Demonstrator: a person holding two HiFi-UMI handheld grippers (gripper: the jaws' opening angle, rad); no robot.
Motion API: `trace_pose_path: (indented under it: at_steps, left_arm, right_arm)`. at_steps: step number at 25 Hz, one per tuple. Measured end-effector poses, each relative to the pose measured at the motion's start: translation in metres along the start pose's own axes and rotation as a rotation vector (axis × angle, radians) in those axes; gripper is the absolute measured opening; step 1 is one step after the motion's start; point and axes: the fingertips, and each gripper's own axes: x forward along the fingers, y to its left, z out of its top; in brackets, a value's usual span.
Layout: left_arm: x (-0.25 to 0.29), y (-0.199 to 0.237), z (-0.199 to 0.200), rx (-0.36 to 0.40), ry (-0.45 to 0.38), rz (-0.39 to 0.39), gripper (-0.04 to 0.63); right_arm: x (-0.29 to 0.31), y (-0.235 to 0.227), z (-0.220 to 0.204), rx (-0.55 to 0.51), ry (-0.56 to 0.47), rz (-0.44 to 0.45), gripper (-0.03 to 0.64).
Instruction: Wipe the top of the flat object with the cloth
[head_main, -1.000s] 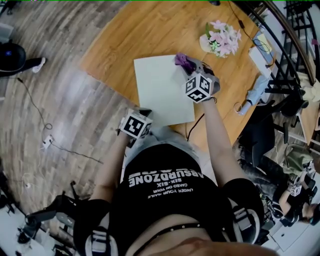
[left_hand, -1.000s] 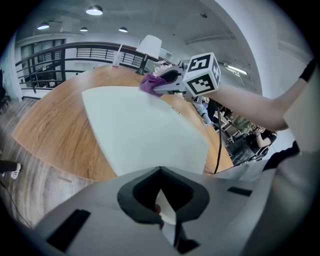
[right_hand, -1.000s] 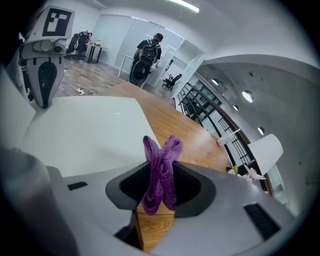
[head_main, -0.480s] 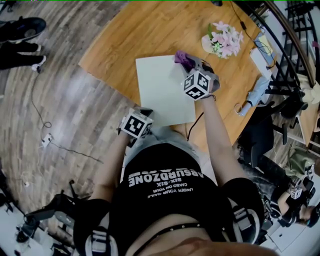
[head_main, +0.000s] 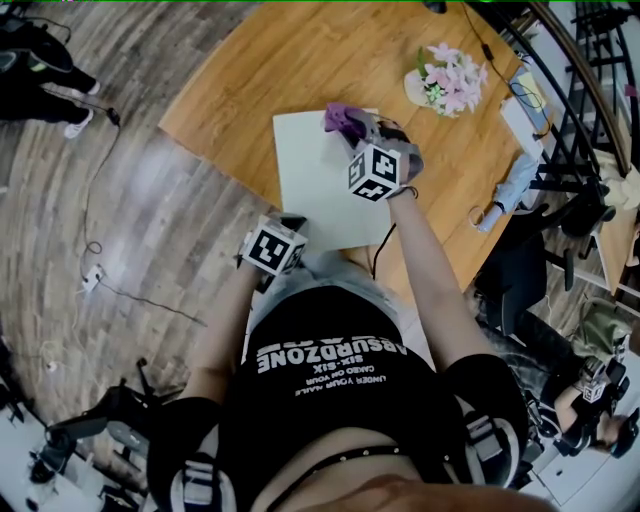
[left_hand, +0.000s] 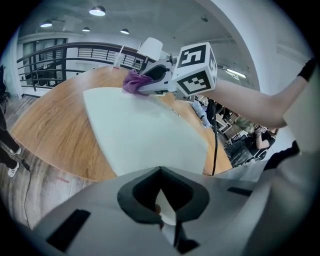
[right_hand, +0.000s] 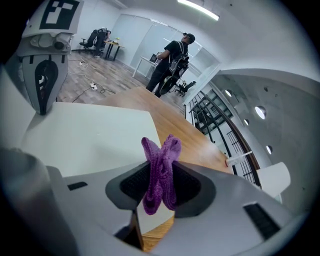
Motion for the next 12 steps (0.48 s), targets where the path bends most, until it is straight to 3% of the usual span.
trace_pose_path:
  at_steps: [12]
  left_arm:
    - [0.000, 0.001, -0.002, -0.034, -0.034, -0.009, 0.015]
  right_arm:
    - [-0.003, 0.014, -0.003, -0.042, 0.003, 0.052, 0.138]
